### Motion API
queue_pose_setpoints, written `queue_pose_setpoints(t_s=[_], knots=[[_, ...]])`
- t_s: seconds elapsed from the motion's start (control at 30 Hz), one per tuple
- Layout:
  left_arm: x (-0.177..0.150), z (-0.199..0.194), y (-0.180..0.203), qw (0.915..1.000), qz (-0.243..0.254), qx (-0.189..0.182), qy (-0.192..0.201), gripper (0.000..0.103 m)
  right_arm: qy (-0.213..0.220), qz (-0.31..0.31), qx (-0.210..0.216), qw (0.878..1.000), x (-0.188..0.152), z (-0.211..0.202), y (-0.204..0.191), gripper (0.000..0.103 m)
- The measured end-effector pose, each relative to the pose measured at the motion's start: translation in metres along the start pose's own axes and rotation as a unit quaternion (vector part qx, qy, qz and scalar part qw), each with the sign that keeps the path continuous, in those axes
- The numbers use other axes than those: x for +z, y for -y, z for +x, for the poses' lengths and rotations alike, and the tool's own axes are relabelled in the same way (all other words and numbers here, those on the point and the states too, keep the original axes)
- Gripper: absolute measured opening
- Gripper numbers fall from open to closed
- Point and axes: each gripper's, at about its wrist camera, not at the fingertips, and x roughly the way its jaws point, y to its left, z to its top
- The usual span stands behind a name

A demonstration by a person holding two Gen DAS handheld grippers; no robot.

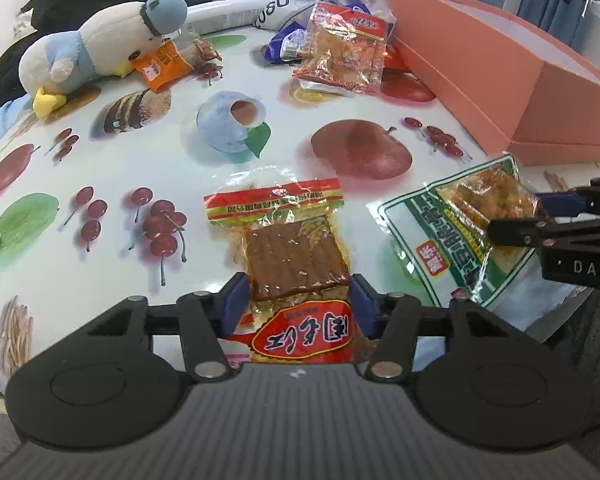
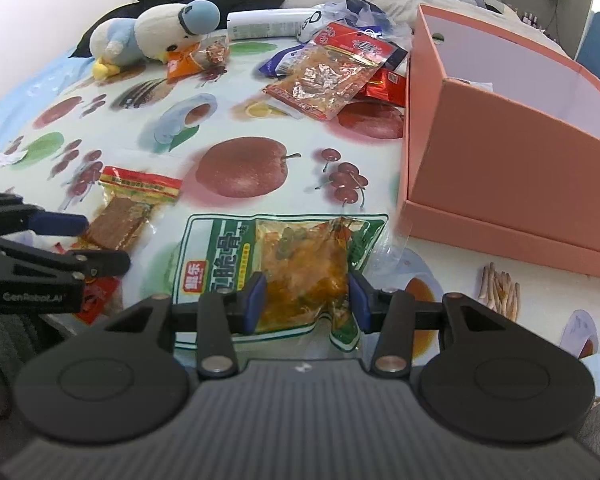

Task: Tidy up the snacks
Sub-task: 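Lift both held packets off the bed and turn toward the pink box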

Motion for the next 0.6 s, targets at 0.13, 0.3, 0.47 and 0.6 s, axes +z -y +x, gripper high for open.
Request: queue_pose_setpoints(t_s=[0.13,0.3,0.47,0.6], knots=[[0.002,-0.006,-0.003,0.9998,-0.019,-0.008,0.003,0.058,0.003,0.007,0.002,1.000,0.000,-0.004,-0.001,0.047],[0.003,-0.014,-0.005,0.9988,-0.046,-0.019,0.004,0.057,0.010,0.017,0.008,1.000,-0.001,-0.013,0.001,0.047],[0.009,-0.028,-0.003,0.9979,-0.060,-0.019,0.014,0.057,0.020,0.026,0.007,0.999,0.001,-0.025,0.004,0.047],[0.019,-0.044,-0.006,0.9964,-0.074,-0.027,0.031,0.057,0.033,0.033,0.002,0.999,0.003,-0.037,0.006,0.046]])
